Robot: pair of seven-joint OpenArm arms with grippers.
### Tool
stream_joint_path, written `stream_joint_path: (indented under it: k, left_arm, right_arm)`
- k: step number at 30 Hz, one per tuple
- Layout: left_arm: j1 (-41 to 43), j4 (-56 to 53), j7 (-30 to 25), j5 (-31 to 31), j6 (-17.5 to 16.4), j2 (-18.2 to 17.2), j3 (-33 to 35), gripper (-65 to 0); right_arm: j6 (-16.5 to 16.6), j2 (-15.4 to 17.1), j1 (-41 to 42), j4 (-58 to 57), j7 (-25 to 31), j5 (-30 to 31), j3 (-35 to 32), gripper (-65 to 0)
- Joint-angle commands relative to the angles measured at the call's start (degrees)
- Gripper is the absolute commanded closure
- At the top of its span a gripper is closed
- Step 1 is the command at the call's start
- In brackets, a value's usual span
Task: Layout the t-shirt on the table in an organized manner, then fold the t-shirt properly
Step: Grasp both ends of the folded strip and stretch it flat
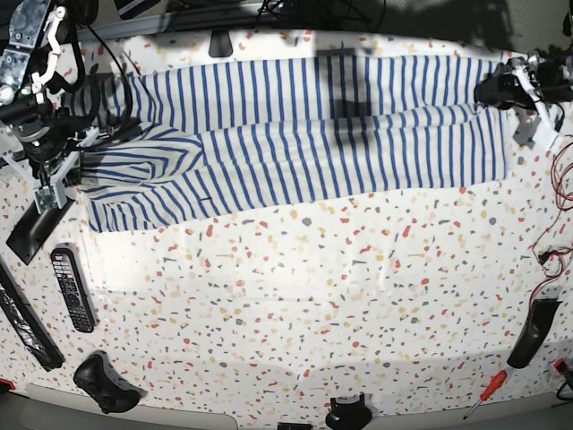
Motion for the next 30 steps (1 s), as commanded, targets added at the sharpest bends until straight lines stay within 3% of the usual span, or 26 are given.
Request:
stream_joint_path:
  k: [1, 3, 7, 10, 17, 20, 23, 27, 30]
  left_arm:
    - [-0.11, 0.85, 0.11, -1.42, -0.47, -1.14, -0.46, -18.0]
    - [0.35, 0.85, 0.07, -1.42, -0.47, -1.11, -0.46, -17.8]
    - [1.6, 0.85, 0.13, -0.66, -0.47, -1.33, -0.46, -17.0]
    - [2.23, 0.85, -0.09, 0.52, -0.47, -2.14, -0.46, -17.0]
    - [2.16, 1.4, -0.57, -3.1, -0.47, -3.06, -0.48, -17.0]
    - [2.16, 3.45, -0.83, -6.16, -0.47, -3.02, -0.48, -17.0]
    - [2.14, 6.71, -8.94, -8.85, -0.47, -2.45, -0.48, -17.0]
    - [-1.6, 9.66, -17.51, -2.08, -0.47, 4.2, -0.46, -17.0]
    - [-5.2, 9.27, -20.52, 7.98, -0.47, 10.71, -0.46, -17.0]
  right_arm:
    - [-0.66, 0.96, 0.44, 1.09, 1.07, -0.07, 0.52, 0.0]
    - [-0.66, 0.94, 0.42, 1.09, 0.68, -0.09, 0.52, 0.0]
    - [-0.66, 0.94, 0.42, 1.09, -0.74, -0.15, 0.52, -18.5]
    - [-0.68, 0.96, 0.42, 1.09, -0.81, -1.92, 0.52, -25.0]
    - [-0.83, 0.94, 0.46, 1.36, 0.68, -3.19, 0.52, -25.5]
    - [-0.85, 0.96, 0.46, 3.08, 3.89, -0.26, 0.52, -25.5]
    - [-0.83, 0.94, 0.48, 5.29, 8.92, 7.21, 0.52, -25.5]
    - [-0.68, 0.74, 0.79, 4.42, 11.04, 18.6, 0.46, -25.4]
    - [-0.66, 0.79, 0.79, 0.11, 13.75, 18.36, 0.46, -25.4]
